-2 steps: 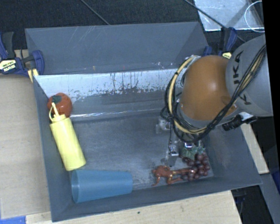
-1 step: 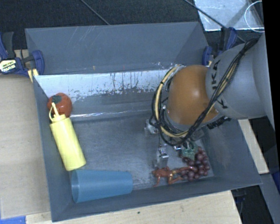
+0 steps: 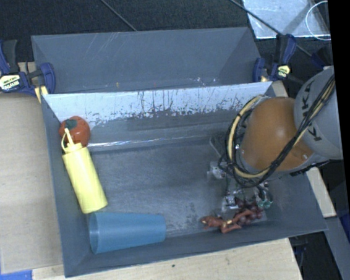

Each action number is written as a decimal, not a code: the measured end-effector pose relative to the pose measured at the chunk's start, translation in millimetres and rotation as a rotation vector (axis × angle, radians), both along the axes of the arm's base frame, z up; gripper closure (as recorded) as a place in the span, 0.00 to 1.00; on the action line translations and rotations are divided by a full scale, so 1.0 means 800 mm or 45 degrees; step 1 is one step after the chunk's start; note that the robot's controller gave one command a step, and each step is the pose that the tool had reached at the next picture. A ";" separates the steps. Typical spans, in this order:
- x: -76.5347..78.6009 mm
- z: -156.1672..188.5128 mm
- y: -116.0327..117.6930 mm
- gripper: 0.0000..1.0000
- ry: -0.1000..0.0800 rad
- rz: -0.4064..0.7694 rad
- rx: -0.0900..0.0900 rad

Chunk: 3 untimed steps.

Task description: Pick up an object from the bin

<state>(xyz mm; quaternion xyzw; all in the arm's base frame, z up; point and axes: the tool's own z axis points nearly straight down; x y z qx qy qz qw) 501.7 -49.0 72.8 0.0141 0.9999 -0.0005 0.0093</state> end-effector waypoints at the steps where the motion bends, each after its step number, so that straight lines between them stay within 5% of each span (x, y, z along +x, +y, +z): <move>1: 0.086 -0.002 -0.024 1.00 -0.004 -0.138 0.009; 2: 0.086 -0.002 -0.024 1.00 -0.004 -0.138 0.009; 3: 0.094 0.088 -0.025 1.00 -0.003 0.157 0.003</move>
Offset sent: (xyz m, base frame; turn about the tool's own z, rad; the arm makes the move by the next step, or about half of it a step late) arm 0.0000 0.0000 0.0000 0.0000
